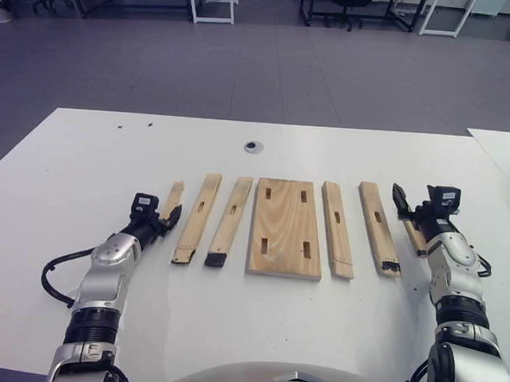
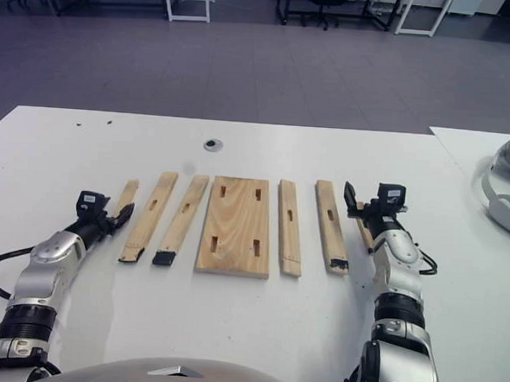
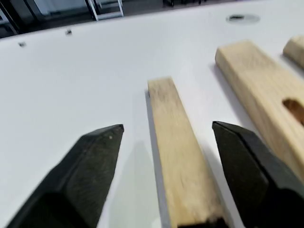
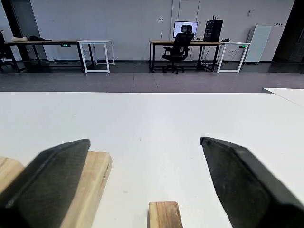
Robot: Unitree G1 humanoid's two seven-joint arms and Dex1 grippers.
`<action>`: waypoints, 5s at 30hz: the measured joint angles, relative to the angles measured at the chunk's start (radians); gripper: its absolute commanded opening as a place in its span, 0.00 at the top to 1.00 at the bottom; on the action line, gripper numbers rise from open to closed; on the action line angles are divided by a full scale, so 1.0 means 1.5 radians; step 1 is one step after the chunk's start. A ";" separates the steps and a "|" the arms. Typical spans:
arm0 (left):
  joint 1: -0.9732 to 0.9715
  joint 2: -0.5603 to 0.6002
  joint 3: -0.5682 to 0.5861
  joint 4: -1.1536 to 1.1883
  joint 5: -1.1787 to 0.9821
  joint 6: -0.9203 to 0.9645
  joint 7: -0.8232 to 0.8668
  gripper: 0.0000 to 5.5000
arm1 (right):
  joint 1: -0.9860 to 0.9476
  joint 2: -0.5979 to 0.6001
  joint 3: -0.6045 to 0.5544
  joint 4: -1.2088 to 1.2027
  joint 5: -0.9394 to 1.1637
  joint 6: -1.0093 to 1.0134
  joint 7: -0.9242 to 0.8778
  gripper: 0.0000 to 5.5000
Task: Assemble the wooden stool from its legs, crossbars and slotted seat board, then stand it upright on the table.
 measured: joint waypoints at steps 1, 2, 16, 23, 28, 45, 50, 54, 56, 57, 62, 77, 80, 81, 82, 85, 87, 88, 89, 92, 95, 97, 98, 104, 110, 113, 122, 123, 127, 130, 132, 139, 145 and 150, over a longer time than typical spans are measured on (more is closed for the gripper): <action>0.000 0.000 0.001 -0.001 0.000 0.004 0.003 0.50 | 0.000 0.000 0.001 0.000 0.000 0.000 0.000 0.21; 0.000 0.000 0.001 -0.001 0.000 0.008 0.006 0.53 | 0.000 0.000 0.003 0.000 -0.001 0.000 0.000 0.21; 0.008 0.018 0.013 0.005 -0.018 -0.019 -0.033 0.77 | -0.010 0.026 -0.006 -0.105 0.104 0.164 0.058 0.21; -0.142 -0.116 -0.115 -0.161 -0.060 -0.147 -0.075 0.77 | -0.077 0.201 0.082 -0.387 0.378 0.462 0.082 0.21; -0.143 -0.132 -0.179 -0.187 -0.037 -0.158 -0.089 0.77 | -0.110 0.262 0.070 -0.420 0.474 0.542 0.015 0.39; -0.143 -0.082 -0.225 -0.184 0.039 -0.216 -0.115 0.77 | -0.116 0.255 0.060 -0.431 0.490 0.596 -0.024 0.92; -0.116 -0.065 -0.248 -0.155 0.069 -0.222 -0.119 0.56 | -0.033 0.238 0.028 -0.488 0.460 0.561 -0.056 0.92; -0.068 -0.059 -0.197 -0.158 0.044 -0.198 -0.094 0.44 | 0.077 0.186 -0.069 -0.532 0.429 0.503 -0.087 0.92; -0.060 -0.061 -0.166 -0.158 0.031 -0.184 -0.071 0.40 | 0.137 0.171 -0.086 -0.544 0.400 0.489 -0.099 0.92; -0.060 -0.065 -0.161 -0.158 0.027 -0.181 -0.062 0.40 | 0.150 0.172 -0.086 -0.544 0.394 0.483 -0.101 0.92; -0.060 -0.073 -0.148 -0.158 0.025 -0.165 -0.038 0.40 | 0.175 0.189 -0.087 -0.545 0.372 0.444 -0.126 0.92; -0.052 -0.081 -0.149 -0.173 0.025 -0.151 -0.032 0.40 | 0.181 0.201 0.002 -0.507 0.259 0.343 -0.111 0.92; -0.052 -0.081 -0.149 -0.173 0.025 -0.150 -0.032 0.40 | 0.188 0.199 0.019 -0.505 0.223 0.305 -0.108 0.92; -0.052 -0.081 -0.149 -0.173 0.025 -0.150 -0.032 0.40 | 0.194 0.193 0.022 -0.505 0.214 0.296 -0.101 0.92; -0.052 -0.081 -0.149 -0.174 0.025 -0.150 -0.032 0.40 | 0.199 0.184 0.030 -0.503 0.205 0.285 -0.095 0.92; -0.051 -0.084 -0.150 -0.175 0.025 -0.150 -0.032 0.40 | 0.205 0.153 0.071 -0.485 0.135 0.228 -0.071 0.92; -0.051 -0.084 -0.152 -0.176 0.027 -0.150 -0.032 0.40 | 0.207 0.134 0.104 -0.465 0.078 0.174 -0.065 0.92; -0.052 -0.084 -0.152 -0.176 0.027 -0.150 -0.032 0.40 | 0.212 0.124 0.118 -0.451 0.051 0.157 -0.063 0.92; -0.051 -0.083 -0.153 -0.176 0.028 -0.150 -0.031 0.40 | 0.214 0.120 0.125 -0.441 0.039 0.136 -0.058 0.92; -0.051 -0.083 -0.161 -0.176 0.031 -0.150 -0.031 0.40 | 0.215 0.105 0.148 -0.421 0.023 0.098 -0.044 0.92; -0.051 -0.080 -0.164 -0.176 0.043 -0.150 -0.031 0.40 | 0.218 0.103 0.155 -0.434 0.015 0.107 -0.041 0.86; -0.052 -0.080 -0.163 -0.177 0.043 -0.150 -0.031 0.40 | 0.224 0.105 0.156 -0.439 0.029 0.167 -0.042 0.80; -0.052 -0.080 -0.162 -0.176 0.043 -0.150 -0.031 0.40 | 0.248 0.117 0.160 -0.435 0.036 0.204 -0.041 0.77; -0.062 -0.083 -0.156 -0.176 0.042 -0.150 -0.022 0.40 | 0.230 0.071 0.184 -0.504 0.033 0.345 -0.027 0.56; -0.061 -0.083 -0.156 -0.181 0.042 -0.141 -0.016 0.40 | 0.214 0.017 0.195 -0.575 0.014 0.542 -0.051 0.35; -0.061 -0.085 -0.158 -0.184 0.043 -0.140 -0.013 0.40 | 0.212 0.010 0.196 -0.575 0.002 0.585 -0.060 0.29; -0.060 -0.098 -0.162 -0.218 0.033 -0.094 -0.009 0.40 | 0.194 -0.002 0.221 -0.597 -0.011 0.658 -0.059 0.60; -0.060 -0.106 -0.157 -0.231 0.018 -0.069 -0.006 0.40 | 0.192 -0.002 0.222 -0.597 -0.019 0.658 -0.061 0.62; -0.061 -0.144 -0.125 -0.280 -0.087 0.058 0.007 0.40 | 0.189 -0.003 0.220 -0.608 -0.023 0.672 -0.064 0.62; -0.070 -0.204 -0.062 -0.318 -0.257 0.192 0.041 0.40 | 0.175 -0.006 0.194 -0.668 0.001 0.673 -0.041 0.62; -0.082 -0.247 -0.012 -0.324 -0.392 0.274 0.080 0.40 | 0.156 -0.018 0.190 -0.717 0.015 0.633 -0.002 0.62; -0.152 -0.308 0.052 -0.325 -0.684 0.406 0.203 0.40 | 0.146 -0.034 0.242 -0.809 0.059 0.527 0.119 0.62; -0.151 -0.304 0.038 -0.340 -0.734 0.414 0.231 0.54 | 0.146 -0.034 0.257 -0.837 0.079 0.505 0.151 0.62; -0.132 -0.294 0.012 -0.347 -0.734 0.410 0.226 0.68 | 0.145 -0.035 0.262 -0.840 0.077 0.489 0.150 0.62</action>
